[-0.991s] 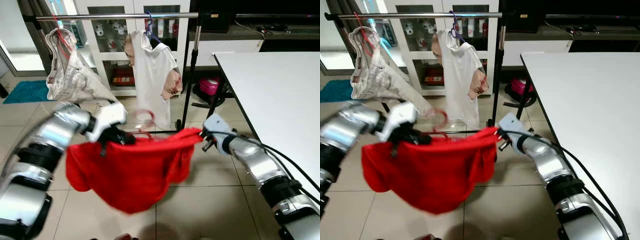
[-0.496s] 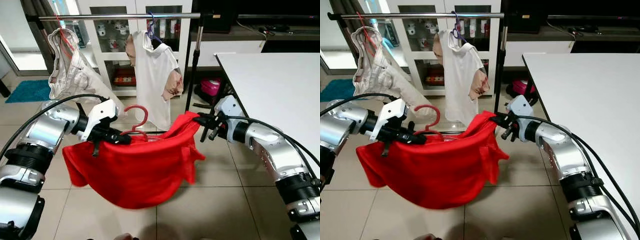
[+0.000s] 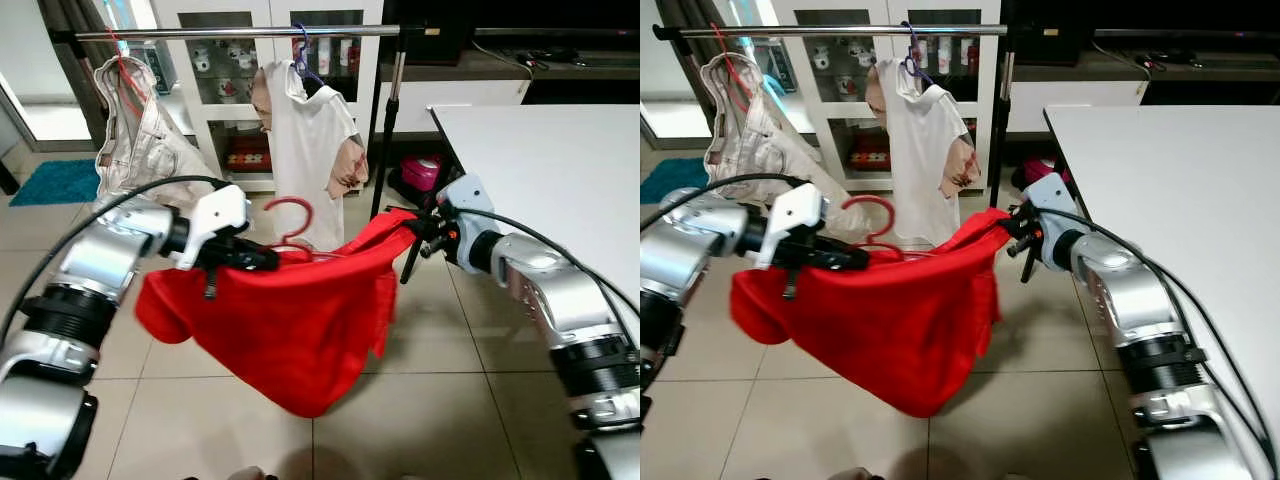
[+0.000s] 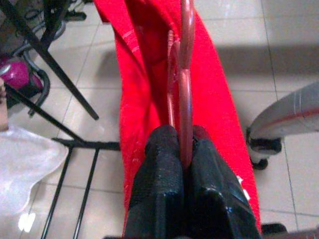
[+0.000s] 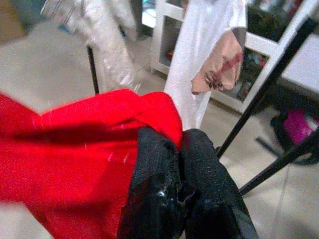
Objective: Hang hanger
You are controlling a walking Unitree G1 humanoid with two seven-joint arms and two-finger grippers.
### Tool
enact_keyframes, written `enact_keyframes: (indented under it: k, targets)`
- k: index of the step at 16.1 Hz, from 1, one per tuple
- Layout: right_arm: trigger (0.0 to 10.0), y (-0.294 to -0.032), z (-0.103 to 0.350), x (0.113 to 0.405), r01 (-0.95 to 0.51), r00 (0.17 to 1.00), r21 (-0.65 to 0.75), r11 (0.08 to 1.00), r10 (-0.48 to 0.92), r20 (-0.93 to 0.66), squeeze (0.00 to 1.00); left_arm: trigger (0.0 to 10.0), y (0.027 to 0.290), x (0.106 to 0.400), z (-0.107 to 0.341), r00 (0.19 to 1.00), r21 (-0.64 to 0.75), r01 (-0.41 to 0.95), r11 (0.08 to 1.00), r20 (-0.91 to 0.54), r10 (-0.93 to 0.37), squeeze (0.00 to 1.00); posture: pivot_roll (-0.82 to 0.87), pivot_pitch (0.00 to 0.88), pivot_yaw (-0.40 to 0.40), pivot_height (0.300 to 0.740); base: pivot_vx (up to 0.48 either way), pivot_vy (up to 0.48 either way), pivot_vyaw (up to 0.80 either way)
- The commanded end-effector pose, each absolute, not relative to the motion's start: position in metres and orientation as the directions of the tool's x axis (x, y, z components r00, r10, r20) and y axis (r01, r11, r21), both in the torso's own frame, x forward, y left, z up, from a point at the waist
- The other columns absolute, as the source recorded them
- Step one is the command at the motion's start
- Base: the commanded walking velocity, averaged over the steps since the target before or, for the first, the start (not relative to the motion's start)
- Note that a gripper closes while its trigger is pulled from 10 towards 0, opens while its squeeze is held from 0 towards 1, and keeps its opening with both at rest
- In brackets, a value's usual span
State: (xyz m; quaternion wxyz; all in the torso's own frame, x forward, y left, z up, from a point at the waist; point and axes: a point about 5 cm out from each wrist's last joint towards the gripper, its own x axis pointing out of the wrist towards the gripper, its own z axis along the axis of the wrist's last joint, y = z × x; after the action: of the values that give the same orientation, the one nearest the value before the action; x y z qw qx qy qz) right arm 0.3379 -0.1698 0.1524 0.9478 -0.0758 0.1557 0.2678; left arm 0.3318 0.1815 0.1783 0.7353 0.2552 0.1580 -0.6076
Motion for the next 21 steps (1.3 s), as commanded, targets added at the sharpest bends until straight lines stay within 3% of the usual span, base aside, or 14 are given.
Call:
enact_keyframes:
  k: [1, 3, 9, 12, 13, 16, 17, 18, 20, 21]
  targets:
    - [0.0, -0.160, 0.175, 0.342, -0.475, 0.845, 0.098, 0.875, 0.484, -0.226, 0.00, 0.0, 0.177, 0.333, 0.180, 0.244, 0.216, 0.965, 0.151, -0.518, -0.820, 0.00, -0.13, 0.000, 0.059, 0.740, 0.000, 0.000, 0.00]
    - [0.0, -0.153, 0.180, 0.341, -0.457, 0.846, 0.205, 0.866, 0.494, -0.200, 0.00, 0.0, 0.173, 0.333, 0.171, 0.242, 0.217, 0.966, 0.143, -0.550, -0.800, 0.00, -0.13, 0.000, 0.058, 0.740, 0.000, 0.000, 0.00]
    - [0.0, -0.145, 0.194, 0.331, -0.469, 0.833, 0.247, 0.848, 0.517, -0.195, 0.00, 0.0, 0.176, 0.342, 0.168, 0.346, 0.274, 0.935, 0.227, -0.554, -0.757, 0.00, -0.14, 0.000, 0.056, 0.740, 0.000, 0.000, 0.00]
    - [0.0, -0.125, 0.195, 0.324, -0.466, 0.814, 0.357, 0.810, 0.550, -0.185, 0.00, 0.0, 0.174, 0.349, 0.169, 0.397, 0.314, 0.913, 0.260, -0.537, -0.745, 0.00, -0.15, 0.000, 0.055, 0.740, 0.000, 0.000, 0.00]
    - [0.0, -0.124, 0.195, 0.325, -0.449, 0.823, 0.379, 0.809, 0.540, -0.178, 0.00, 0.0, 0.171, 0.347, 0.169, 0.378, 0.308, 0.920, 0.242, -0.536, -0.755, 0.00, -0.15, 0.000, 0.055, 0.740, 0.000, 0.000, 0.00]
    - [0.0, -0.122, 0.198, 0.334, -0.354, 0.863, 0.485, 0.800, 0.479, -0.160, 0.00, 0.0, 0.152, 0.331, 0.159, 0.211, 0.240, 0.967, 0.089, -0.549, -0.809, 0.00, -0.15, 0.000, 0.053, 0.740, 0.000, 0.000, 0.00]
    - [1.3, -0.121, 0.200, 0.336, -0.334, 0.869, 0.511, 0.792, 0.469, -0.159, 0.00, 0.0, 0.150, 0.327, 0.157, 0.175, 0.227, 0.973, 0.054, -0.556, -0.813, 0.00, -0.15, 0.000, 0.052, 0.740, 0.000, 0.000, 0.00]
    - [3.2, -0.122, 0.200, 0.338, -0.318, 0.874, 0.523, 0.790, 0.459, -0.161, 0.00, 0.0, 0.149, 0.325, 0.155, 0.152, 0.214, 0.976, 0.035, -0.562, -0.813, 0.00, -0.15, 0.000, 0.052, 0.740, 0.000, 0.000, 0.00]
    - [3.0, -0.132, 0.203, 0.348, -0.225, 0.905, 0.587, 0.778, 0.389, -0.169, 0.00, 0.0, 0.151, 0.316, 0.148, 0.070, 0.158, 0.987, -0.031, -0.593, -0.802, 0.00, -0.15, 0.000, 0.050, 0.740, 0.000, 0.000, 0.00]
    - [3.2, -0.133, 0.203, 0.349, -0.223, 0.907, 0.580, 0.783, 0.385, -0.171, 0.00, 0.0, 0.151, 0.317, 0.149, 0.079, 0.164, 0.986, -0.024, -0.590, -0.804, 0.00, -0.15, 0.000, 0.049, 0.740, 0.000, 0.000, 0.00]
